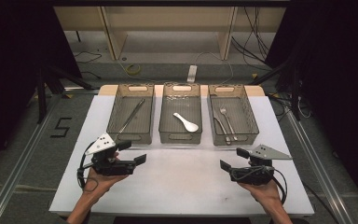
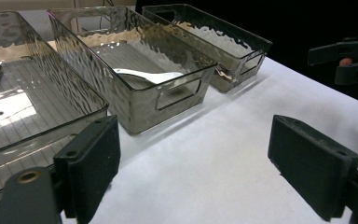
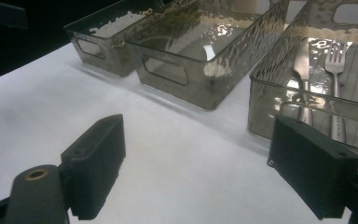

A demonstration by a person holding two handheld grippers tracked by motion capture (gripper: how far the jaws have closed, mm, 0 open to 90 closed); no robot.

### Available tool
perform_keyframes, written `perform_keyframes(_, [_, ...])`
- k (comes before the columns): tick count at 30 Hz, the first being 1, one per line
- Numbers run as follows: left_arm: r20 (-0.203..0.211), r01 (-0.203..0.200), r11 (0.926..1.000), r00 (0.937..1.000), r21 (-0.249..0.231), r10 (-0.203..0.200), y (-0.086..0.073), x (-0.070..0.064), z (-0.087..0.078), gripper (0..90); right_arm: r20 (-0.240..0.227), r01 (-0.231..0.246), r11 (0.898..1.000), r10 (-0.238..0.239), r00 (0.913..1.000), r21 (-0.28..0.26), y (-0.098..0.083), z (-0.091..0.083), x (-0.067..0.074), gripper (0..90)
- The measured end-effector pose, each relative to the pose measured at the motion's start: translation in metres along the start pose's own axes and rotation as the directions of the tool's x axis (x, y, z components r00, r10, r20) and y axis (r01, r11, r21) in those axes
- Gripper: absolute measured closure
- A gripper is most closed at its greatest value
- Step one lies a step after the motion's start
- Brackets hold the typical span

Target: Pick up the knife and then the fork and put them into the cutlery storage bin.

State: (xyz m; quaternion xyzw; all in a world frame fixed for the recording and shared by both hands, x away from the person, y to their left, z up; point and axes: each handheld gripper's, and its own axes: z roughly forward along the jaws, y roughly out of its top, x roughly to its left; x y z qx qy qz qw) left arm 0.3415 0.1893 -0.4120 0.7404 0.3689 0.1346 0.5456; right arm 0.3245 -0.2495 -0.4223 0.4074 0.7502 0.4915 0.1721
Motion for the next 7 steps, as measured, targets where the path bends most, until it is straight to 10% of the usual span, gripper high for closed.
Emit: perform_keyframes(7, [-0.001, 0.002, 1.0, 1.0, 0.0, -0.002, -0.0001, 0.0001, -0.0003, 16.4, 0.001, 0.009, 1.0, -0.009, 1.0, 0.003, 0.0001, 0.0005, 0.0004, 19.3])
